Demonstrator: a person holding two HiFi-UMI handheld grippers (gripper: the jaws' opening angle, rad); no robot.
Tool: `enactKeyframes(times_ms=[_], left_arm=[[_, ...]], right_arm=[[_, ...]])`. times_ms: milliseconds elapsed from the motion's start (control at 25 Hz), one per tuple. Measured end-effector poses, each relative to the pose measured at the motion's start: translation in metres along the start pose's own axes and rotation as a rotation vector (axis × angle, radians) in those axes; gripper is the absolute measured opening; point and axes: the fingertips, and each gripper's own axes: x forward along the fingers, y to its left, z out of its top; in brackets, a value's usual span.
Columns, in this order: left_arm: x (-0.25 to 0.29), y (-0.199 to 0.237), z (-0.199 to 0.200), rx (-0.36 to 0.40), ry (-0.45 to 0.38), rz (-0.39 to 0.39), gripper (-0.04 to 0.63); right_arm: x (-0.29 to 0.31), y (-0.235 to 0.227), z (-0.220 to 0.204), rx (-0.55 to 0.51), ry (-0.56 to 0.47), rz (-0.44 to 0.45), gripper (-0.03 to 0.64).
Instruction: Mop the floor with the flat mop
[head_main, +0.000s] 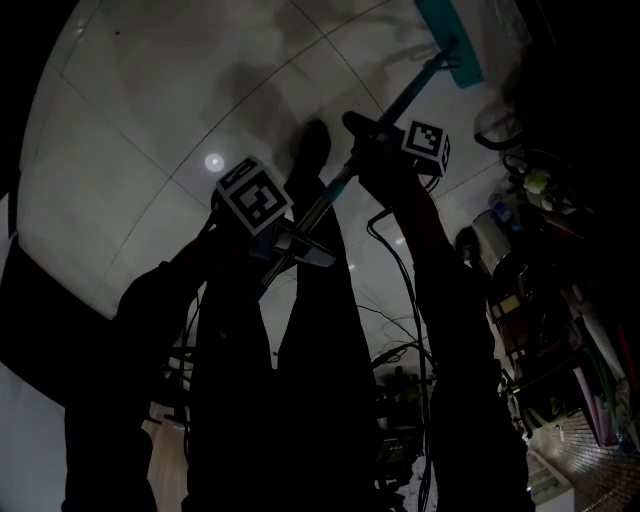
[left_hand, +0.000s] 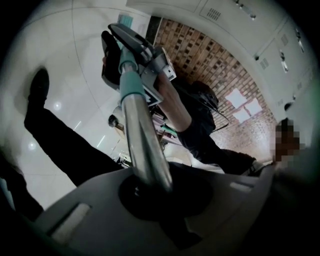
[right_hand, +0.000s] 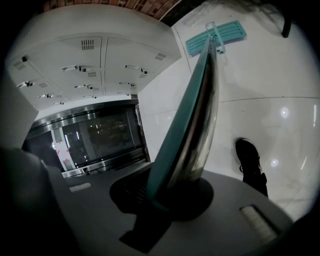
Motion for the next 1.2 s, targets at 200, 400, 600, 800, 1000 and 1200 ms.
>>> enactKeyframes(times_ms=[200,400,600,800,1000,1200], left_arm=[[-0.023,0.012,-0.079,-0.018,-0.013,-0.018,0.014],[-0.033,0.024,-0.164,-0.088,-0.064,-0.065,0.015],[-0.054,0.046,-0.242,-0.078,-0.092,-0.075,0.019],[-0.074,0.075,-0.307,-0.071,-0.085,-0.044,0.019],[-0.087,0.097,-0.347,-0.095,-0.094,-0.038,0.020],[-0.100,0.112,-0.368,-0.114,-0.108,-0.033,0.023]], right_arm=[[0.029,0.006,-0.083,0.011,0.026,-0.002,0.071],[0.055,0.000,-0.179,0.023,0.082,-0.005,0.071],[0.087,-0.006,-0.268,0.037,0.119,-0.003,0.071],[0.114,-0.018,-0.340,0.037,0.153,-0.007,0.071],[0.138,-0.031,-0.389,0.058,0.186,-0.004,0.071],[0.158,-0.038,-0.415,0.072,0.200,-0.001,0.071]])
